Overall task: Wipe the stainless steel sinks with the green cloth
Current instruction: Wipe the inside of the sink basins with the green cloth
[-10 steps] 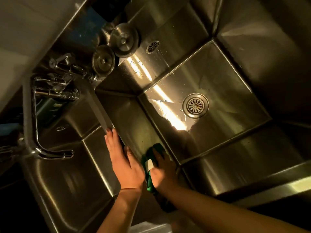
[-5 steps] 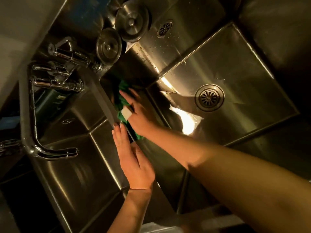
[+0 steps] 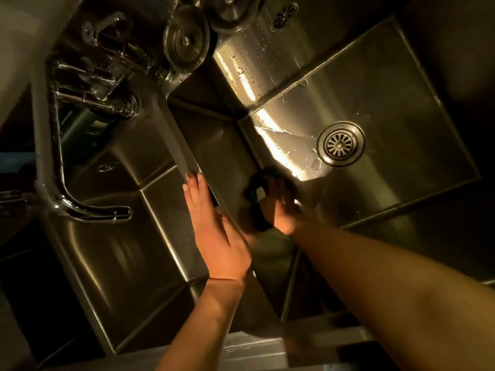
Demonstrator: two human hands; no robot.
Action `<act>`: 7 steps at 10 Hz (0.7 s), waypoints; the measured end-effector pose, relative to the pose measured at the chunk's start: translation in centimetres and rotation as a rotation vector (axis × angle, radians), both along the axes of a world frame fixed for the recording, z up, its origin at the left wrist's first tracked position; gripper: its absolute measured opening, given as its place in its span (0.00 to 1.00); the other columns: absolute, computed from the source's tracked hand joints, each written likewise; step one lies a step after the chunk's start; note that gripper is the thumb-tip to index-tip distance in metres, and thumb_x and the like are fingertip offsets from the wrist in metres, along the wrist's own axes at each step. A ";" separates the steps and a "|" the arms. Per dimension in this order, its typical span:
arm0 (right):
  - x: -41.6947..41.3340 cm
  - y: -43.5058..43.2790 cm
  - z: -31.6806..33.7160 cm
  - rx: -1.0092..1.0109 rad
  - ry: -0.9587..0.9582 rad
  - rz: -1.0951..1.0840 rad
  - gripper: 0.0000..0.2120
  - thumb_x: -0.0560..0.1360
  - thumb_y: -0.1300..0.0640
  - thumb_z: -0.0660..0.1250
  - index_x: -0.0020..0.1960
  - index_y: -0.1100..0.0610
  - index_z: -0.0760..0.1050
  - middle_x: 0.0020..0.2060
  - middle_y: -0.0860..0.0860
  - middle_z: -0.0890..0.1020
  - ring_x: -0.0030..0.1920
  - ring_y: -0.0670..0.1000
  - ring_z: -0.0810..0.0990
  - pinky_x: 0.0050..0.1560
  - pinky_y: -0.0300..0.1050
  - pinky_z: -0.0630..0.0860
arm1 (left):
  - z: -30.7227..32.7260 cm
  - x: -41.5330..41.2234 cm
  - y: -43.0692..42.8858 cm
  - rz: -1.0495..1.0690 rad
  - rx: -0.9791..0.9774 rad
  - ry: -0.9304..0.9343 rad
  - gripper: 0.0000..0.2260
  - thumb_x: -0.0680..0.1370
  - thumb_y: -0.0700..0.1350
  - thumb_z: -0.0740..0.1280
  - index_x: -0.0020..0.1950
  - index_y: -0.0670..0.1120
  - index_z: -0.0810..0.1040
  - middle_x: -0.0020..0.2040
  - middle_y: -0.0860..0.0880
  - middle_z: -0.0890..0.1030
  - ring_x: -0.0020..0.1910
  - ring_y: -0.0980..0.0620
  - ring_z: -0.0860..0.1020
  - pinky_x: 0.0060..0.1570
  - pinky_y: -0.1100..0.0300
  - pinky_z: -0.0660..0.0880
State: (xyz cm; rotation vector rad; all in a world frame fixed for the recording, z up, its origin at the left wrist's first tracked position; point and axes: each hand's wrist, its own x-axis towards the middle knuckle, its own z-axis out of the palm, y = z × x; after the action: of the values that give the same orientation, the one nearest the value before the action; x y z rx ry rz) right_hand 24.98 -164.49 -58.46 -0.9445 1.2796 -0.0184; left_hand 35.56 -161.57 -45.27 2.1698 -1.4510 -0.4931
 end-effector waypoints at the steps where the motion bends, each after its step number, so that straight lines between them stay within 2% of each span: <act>1: 1.2 1.0 0.2 0.094 0.167 0.110 0.30 0.83 0.57 0.60 0.82 0.56 0.52 0.79 0.61 0.57 0.78 0.64 0.58 0.76 0.58 0.57 | 0.3 -0.3 -0.2 0.021 0.023 -0.003 0.30 0.81 0.37 0.56 0.84 0.47 0.57 0.85 0.52 0.54 0.84 0.50 0.49 0.82 0.43 0.53; 2: 0.9 2.9 0.8 0.249 0.281 0.217 0.27 0.85 0.51 0.55 0.81 0.57 0.55 0.77 0.61 0.59 0.77 0.64 0.59 0.76 0.60 0.59 | 0.1 -0.1 -0.1 0.037 0.021 -0.013 0.30 0.81 0.37 0.55 0.84 0.50 0.57 0.85 0.55 0.54 0.84 0.51 0.49 0.82 0.49 0.52; 3: 0.8 4.3 1.9 0.265 0.315 0.414 0.25 0.86 0.49 0.49 0.80 0.59 0.60 0.78 0.60 0.61 0.78 0.64 0.58 0.76 0.63 0.59 | 0.4 -0.5 -0.2 0.039 0.027 -0.025 0.31 0.81 0.38 0.54 0.84 0.51 0.57 0.85 0.55 0.54 0.84 0.52 0.49 0.82 0.59 0.50; 4: 0.9 4.1 3.5 0.209 0.304 0.383 0.24 0.86 0.49 0.49 0.78 0.57 0.63 0.77 0.59 0.63 0.78 0.63 0.59 0.77 0.61 0.59 | 0.4 -0.3 -0.2 0.037 0.028 -0.012 0.33 0.79 0.37 0.54 0.84 0.51 0.56 0.85 0.55 0.54 0.84 0.52 0.49 0.82 0.57 0.50; 5: 1.0 4.8 5.0 0.077 0.229 0.280 0.22 0.84 0.54 0.54 0.77 0.59 0.66 0.75 0.60 0.65 0.75 0.62 0.63 0.74 0.57 0.64 | 0.3 -0.3 -0.3 0.036 0.019 -0.019 0.32 0.80 0.37 0.55 0.84 0.51 0.57 0.85 0.54 0.55 0.84 0.51 0.50 0.82 0.57 0.50; 6: 2.0 3.5 5.7 -0.072 0.199 0.072 0.23 0.83 0.57 0.56 0.78 0.56 0.64 0.75 0.59 0.67 0.74 0.61 0.67 0.74 0.56 0.65 | 0.1 -0.4 -0.4 0.031 0.006 -0.020 0.30 0.81 0.38 0.55 0.84 0.50 0.57 0.85 0.54 0.56 0.84 0.51 0.50 0.81 0.58 0.50; 7: 4.2 -0.6 6.3 -0.037 0.044 -0.200 0.28 0.82 0.61 0.58 0.81 0.51 0.60 0.78 0.57 0.64 0.78 0.58 0.62 0.78 0.58 0.59 | -0.1 -0.2 -0.1 0.038 0.009 -0.002 0.31 0.80 0.38 0.54 0.84 0.49 0.57 0.85 0.54 0.55 0.84 0.51 0.50 0.81 0.60 0.49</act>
State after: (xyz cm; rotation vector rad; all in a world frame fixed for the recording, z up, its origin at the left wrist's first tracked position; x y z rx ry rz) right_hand 29.20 -165.07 -52.13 -0.8489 1.4150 -0.1789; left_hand 35.32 -161.66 -45.35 2.2015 -1.4088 -0.4853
